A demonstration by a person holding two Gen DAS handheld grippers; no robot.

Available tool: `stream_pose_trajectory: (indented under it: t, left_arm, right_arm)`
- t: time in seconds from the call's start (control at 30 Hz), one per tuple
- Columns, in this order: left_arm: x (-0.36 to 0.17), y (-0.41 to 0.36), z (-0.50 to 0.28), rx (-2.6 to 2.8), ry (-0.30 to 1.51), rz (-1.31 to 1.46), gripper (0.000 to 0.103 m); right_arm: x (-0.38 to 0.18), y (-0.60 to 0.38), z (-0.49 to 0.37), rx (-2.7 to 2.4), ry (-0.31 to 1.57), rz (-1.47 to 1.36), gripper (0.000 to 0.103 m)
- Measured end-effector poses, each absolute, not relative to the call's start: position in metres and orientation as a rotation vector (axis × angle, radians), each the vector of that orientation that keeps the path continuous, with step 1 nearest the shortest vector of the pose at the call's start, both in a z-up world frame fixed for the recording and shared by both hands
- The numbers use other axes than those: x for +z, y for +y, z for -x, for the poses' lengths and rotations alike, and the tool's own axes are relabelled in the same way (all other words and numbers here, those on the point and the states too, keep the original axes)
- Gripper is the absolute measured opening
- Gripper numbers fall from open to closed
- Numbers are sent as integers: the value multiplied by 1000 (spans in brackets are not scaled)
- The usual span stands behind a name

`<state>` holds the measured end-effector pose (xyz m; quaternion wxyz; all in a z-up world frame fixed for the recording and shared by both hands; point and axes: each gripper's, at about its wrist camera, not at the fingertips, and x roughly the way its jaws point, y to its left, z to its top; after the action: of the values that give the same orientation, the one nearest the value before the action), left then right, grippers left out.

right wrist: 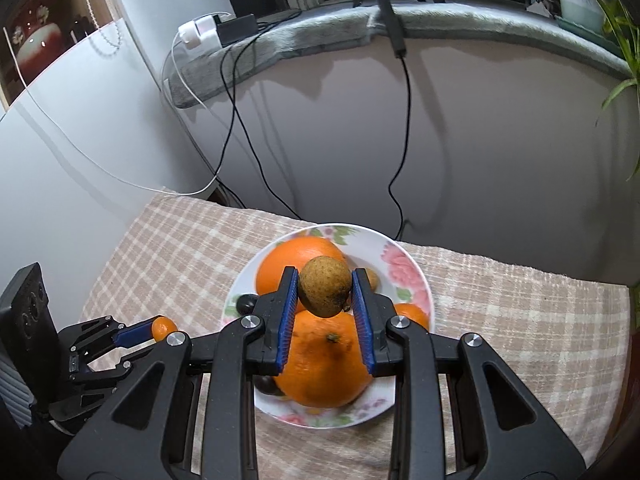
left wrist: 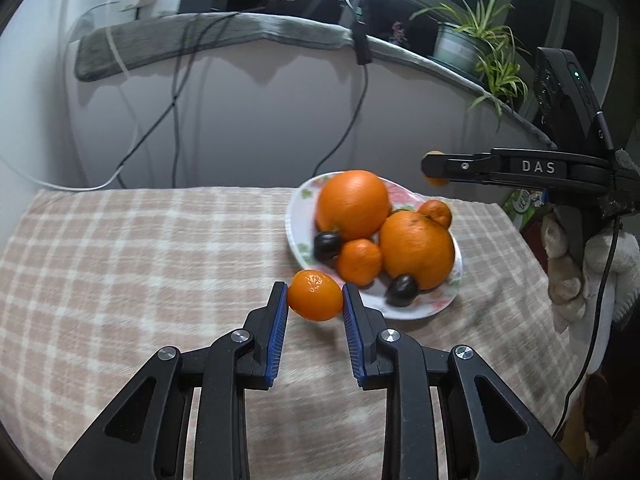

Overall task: Organize fruits
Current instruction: 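Carry the kiwi and small mandarin over the plate with both grippers, then open both grippers to set the kiwi and mandarin on the plate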

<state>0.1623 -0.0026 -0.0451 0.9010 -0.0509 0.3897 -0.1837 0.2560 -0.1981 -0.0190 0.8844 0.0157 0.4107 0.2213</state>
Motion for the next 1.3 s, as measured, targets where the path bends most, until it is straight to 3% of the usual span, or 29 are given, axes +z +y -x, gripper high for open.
stream_pose_trajectory:
  t: [1.3]
  left_arm:
    - [-38,-55,-193,-432,782,33,26]
  right_arm:
    - [-46,-202,-278,480,892,-28,28]
